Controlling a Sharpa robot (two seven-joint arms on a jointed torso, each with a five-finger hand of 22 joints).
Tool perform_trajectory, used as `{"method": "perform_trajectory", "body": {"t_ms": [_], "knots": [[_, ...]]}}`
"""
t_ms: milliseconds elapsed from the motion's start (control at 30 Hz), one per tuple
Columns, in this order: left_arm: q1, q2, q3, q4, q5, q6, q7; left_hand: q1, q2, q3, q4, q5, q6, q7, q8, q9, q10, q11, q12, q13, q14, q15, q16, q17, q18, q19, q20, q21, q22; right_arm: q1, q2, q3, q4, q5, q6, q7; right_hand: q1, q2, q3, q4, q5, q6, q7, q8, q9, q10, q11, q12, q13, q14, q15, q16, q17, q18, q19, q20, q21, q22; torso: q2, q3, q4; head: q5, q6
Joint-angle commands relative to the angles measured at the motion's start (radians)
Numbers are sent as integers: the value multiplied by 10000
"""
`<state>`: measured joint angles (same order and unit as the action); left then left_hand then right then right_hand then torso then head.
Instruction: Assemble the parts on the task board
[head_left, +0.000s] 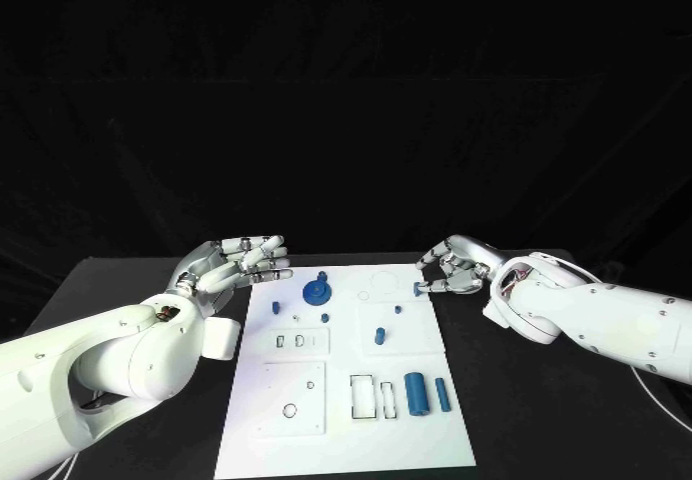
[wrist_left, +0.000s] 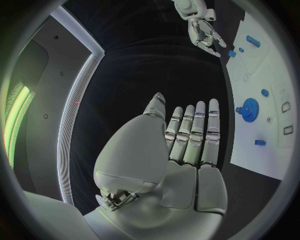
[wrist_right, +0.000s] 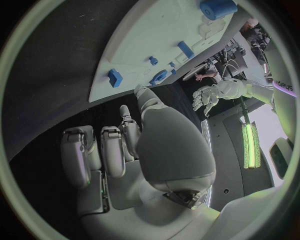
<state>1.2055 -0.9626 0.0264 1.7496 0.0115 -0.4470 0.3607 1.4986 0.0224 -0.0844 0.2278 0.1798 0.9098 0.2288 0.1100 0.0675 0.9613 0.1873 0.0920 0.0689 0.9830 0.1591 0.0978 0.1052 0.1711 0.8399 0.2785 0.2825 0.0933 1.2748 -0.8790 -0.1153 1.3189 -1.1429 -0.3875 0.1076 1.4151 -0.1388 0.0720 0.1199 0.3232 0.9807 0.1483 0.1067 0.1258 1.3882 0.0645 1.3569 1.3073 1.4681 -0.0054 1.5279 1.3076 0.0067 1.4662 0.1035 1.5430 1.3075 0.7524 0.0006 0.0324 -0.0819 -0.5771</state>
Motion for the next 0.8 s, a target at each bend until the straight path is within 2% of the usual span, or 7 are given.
{"method": "perform_trajectory", "body": {"t_ms": [33, 433, 600, 800], "knots": [[9, 27, 5, -2, 15, 204, 46, 122, -18, 9, -60, -47, -70, 79, -32, -14, -30, 66, -41, -13, -29, 9, -46, 10, 131, 64, 29, -37, -15, -81, 87, -7, -138, -125, 361, 87, 110, 25, 17, -60, 52, -74, 43, -60, -16, -42, 26, -34, 315, 858, 3, 56, 1973, 20, 813, -8, 17, 2405, 2, -2, 4, 28, -18], [8, 32, 5, -20, 15, 207, 37, 126, -20, 8, -64, -46, -69, 78, -32, -14, -28, 65, -42, -13, -29, 9, -48, 10, 131, 65, 29, -38, -16, -289, 384, -12, -667, -242, 545, -26, 256, 127, 181, -169, 131, -26, 63, -100, -24, -31, 43, -24, 334, 867, 24, 76, 2008, 11, 839, 19, 44, 2431, -4, -8, -2, 31, -67], [8, 33, 5, -34, 15, 207, 28, 127, -20, 8, -65, -46, -69, 78, -32, -14, -28, 65, -42, -13, -29, 9, -48, 10, 131, 65, 29, -38, -16, -377, 496, -12, -771, -252, 543, -52, 316, 212, 327, -220, 71, 74, 58, -88, -17, -9, 41, -1, 362, 868, 22, 80, 2016, 8, 847, 24, 51, 2439, -8, 1, -8, 58, -74], [8, 45, 5, -53, 15, 209, 21, 141, -19, 9, -77, -45, -67, 77, -34, -12, -25, 64, -46, -12, -29, 10, -56, 11, 131, 66, 29, -39, -19, -471, 655, -12, -936, -252, 517, -111, 361, 334, 579, -270, -25, 253, 35, -51, -6, 46, 13, 56, 423, 880, 6, 104, 2059, -7, 888, 15, 96, 2479, -10, -5, 8, 57, -107]]}}
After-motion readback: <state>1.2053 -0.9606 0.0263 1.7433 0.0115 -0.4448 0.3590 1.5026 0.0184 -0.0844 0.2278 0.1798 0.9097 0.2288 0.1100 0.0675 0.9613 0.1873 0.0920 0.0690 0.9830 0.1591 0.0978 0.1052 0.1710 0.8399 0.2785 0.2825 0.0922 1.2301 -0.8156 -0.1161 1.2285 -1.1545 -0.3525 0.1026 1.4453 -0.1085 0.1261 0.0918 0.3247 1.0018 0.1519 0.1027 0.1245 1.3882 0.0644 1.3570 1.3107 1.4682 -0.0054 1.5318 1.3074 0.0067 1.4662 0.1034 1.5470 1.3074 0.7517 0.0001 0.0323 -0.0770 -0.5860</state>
